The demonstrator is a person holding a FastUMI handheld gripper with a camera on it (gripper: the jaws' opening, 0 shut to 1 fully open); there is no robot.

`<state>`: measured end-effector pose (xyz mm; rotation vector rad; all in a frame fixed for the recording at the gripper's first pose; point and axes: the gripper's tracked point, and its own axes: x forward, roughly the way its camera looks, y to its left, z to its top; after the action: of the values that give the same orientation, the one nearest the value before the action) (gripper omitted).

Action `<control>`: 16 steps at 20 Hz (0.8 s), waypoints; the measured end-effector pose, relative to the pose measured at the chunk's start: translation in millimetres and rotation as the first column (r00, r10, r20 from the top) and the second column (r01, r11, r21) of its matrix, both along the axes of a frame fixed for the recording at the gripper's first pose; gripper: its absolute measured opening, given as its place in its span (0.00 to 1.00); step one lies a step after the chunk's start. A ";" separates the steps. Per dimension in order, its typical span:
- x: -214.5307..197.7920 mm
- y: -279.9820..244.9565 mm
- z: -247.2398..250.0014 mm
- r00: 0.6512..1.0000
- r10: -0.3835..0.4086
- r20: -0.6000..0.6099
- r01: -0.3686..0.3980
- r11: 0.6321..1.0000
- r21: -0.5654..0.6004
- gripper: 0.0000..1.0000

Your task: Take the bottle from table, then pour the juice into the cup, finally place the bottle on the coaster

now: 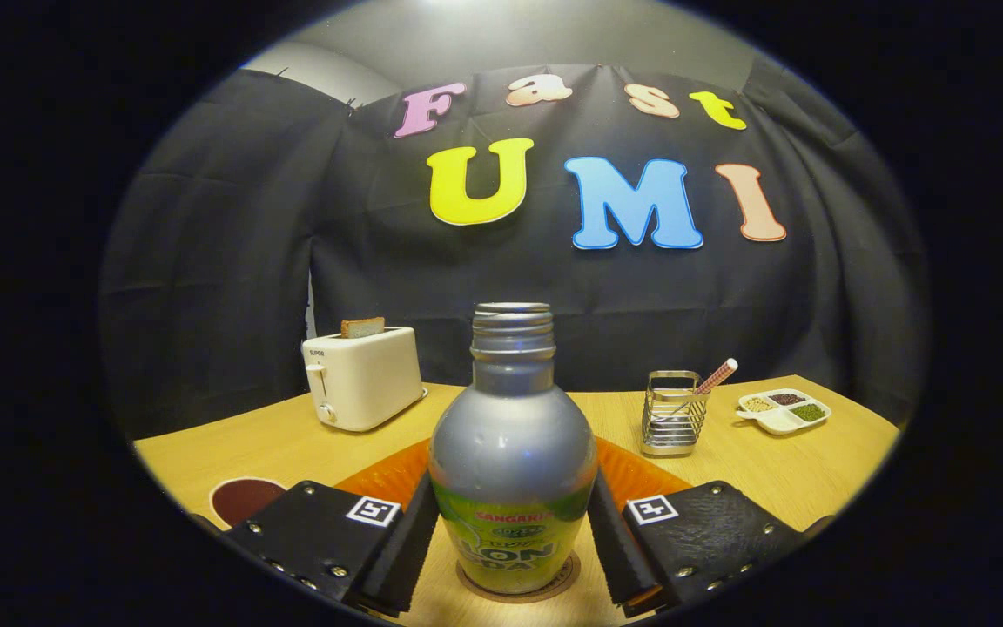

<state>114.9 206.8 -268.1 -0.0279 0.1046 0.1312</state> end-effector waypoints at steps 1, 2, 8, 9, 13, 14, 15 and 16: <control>1.1 2.2 -2.3 1.000 0.005 0.001 -0.005 1.000 -0.004 0.80; 1.6 3.2 -5.6 1.000 0.006 0.002 -0.006 1.000 -0.011 0.80; 7.2 -1.1 -19.6 1.000 -0.005 0.000 0.005 0.999 -0.043 0.80; 7.7 0.9 -24.5 1.000 0.001 -0.014 -0.002 0.999 -0.038 0.80; 9.6 0.0 -23.3 1.000 0.006 0.003 -0.006 0.999 -0.035 0.80; 9.0 0.9 -22.1 1.000 0.007 0.011 -0.007 0.999 -0.034 0.80; 8.9 1.2 -21.9 1.000 0.009 0.015 -0.009 0.999 -0.038 0.80; 9.2 1.7 -24.2 1.000 0.012 0.007 -0.012 0.999 -0.043 0.80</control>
<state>124.1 208.4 -292.3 -0.0722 0.1001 0.1406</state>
